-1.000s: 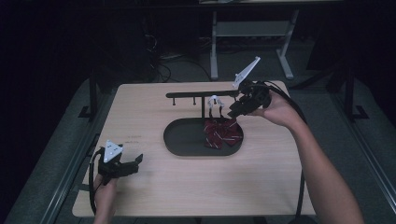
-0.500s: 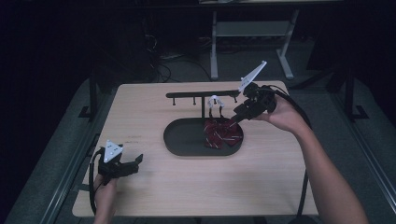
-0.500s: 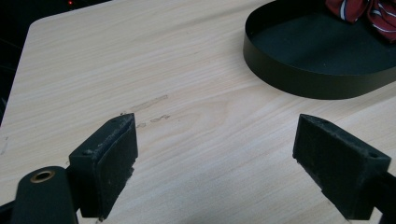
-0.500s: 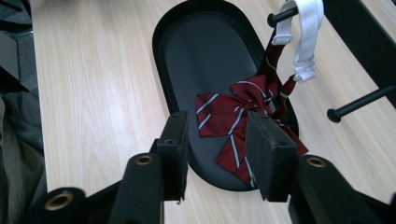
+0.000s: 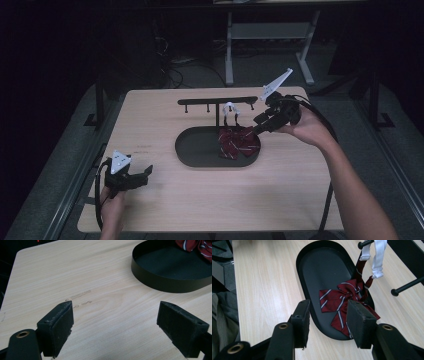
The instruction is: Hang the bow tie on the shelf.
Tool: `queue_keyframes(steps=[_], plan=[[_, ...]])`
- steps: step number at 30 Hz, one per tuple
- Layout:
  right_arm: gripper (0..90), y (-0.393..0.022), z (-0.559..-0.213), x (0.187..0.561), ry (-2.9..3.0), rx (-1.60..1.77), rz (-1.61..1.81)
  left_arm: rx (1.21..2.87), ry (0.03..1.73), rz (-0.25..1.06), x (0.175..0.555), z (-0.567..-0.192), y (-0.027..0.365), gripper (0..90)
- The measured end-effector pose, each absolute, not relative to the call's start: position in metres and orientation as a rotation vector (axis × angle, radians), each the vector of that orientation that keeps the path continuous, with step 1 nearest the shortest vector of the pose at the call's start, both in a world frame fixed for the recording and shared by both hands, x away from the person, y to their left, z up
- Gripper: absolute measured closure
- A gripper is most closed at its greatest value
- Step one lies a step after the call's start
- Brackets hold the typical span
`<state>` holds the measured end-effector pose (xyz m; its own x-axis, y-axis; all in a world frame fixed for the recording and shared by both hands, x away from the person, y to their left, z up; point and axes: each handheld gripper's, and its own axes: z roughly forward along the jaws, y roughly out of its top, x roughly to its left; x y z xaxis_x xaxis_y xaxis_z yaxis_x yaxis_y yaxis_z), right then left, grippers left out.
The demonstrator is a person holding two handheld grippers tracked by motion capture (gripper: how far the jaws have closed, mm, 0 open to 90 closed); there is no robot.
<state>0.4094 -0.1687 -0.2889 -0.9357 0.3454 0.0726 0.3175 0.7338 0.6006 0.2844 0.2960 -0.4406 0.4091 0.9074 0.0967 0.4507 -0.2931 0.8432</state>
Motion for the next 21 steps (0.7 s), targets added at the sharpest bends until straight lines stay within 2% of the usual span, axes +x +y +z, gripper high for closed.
queue_keyframes(steps=[21], plan=[[47.4,-0.189,-0.306,0.401,2.882,0.632,0.988,1.908,1.163,0.760,0.285,-0.441,0.296,13.5]])
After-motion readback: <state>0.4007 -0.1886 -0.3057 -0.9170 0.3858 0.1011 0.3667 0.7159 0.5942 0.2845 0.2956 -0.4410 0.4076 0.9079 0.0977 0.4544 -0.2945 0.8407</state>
